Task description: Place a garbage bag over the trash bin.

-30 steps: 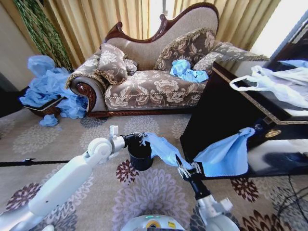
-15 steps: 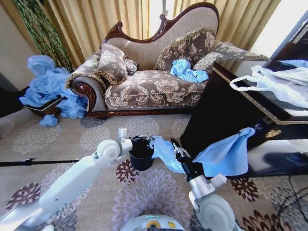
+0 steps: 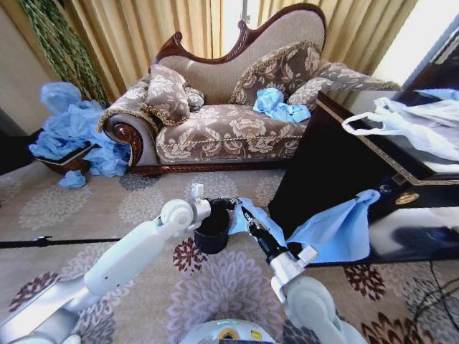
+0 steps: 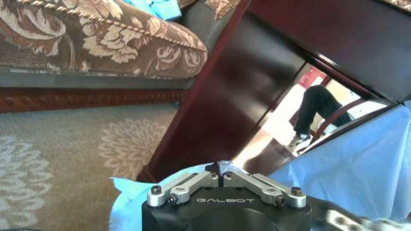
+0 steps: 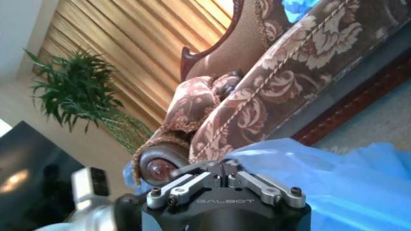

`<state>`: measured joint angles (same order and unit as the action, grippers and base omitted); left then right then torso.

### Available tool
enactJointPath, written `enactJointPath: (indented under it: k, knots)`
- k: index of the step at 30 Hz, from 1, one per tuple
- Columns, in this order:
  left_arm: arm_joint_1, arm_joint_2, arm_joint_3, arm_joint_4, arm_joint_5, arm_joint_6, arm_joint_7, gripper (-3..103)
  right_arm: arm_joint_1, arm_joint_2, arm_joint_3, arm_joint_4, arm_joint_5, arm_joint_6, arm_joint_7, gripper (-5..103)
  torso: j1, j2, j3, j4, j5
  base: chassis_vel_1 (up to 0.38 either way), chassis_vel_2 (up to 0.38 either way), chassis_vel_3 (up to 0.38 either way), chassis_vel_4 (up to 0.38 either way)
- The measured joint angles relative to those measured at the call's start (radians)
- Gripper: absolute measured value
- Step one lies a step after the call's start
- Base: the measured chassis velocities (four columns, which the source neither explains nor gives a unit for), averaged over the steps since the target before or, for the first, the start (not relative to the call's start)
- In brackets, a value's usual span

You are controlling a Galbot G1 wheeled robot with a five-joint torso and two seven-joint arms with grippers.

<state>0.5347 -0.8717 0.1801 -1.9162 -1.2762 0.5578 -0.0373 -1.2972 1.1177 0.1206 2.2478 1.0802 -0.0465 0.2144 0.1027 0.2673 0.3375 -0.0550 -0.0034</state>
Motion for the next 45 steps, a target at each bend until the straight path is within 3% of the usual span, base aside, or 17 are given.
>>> enactJointPath:
  k: [9, 18, 31, 38, 45]
  knots:
    - [0.007, 0.024, -0.025, -0.038, -0.016, 0.0, 0.011, 0, -0.005, 0.003, 0.004, -0.052, -0.033, 0.002, -0.014, 0, 0.0, 0.0, 0.0, -0.0004, -0.0001, 0.0, 0.0, 0.0, 0.0]
    - [0.079, 0.094, -0.096, -0.116, -0.022, 0.001, 0.05, 0, 0.019, 0.0, 0.031, -0.1, -0.041, 0.007, -0.018, 0, 0.0, 0.0, 0.0, -0.0002, -0.0001, 0.0, 0.0, 0.0, 0.0]
    - [0.081, 0.101, -0.139, -0.104, -0.03, -0.007, 0.054, 0, -0.035, 0.012, -0.028, -0.095, -0.115, 0.007, -0.043, 0, 0.0, 0.0, 0.0, -0.0002, 0.0, 0.0, 0.0, 0.0, 0.0]
    - [0.09, 0.086, -0.14, -0.065, -0.011, -0.014, 0.058, 0, -0.112, -0.038, 0.055, -0.003, -0.137, 0.006, -0.058, 0, 0.0, 0.0, 0.0, -0.0005, -0.0002, 0.0, 0.0, 0.0, 0.0]
    - [0.106, 0.09, -0.151, -0.092, -0.013, -0.014, 0.064, 0, -0.086, -0.047, 0.123, -0.067, -0.131, 0.004, -0.08, 0, 0.0, 0.0, 0.0, -0.0002, 0.0, 0.0, 0.0, 0.0, 0.0]
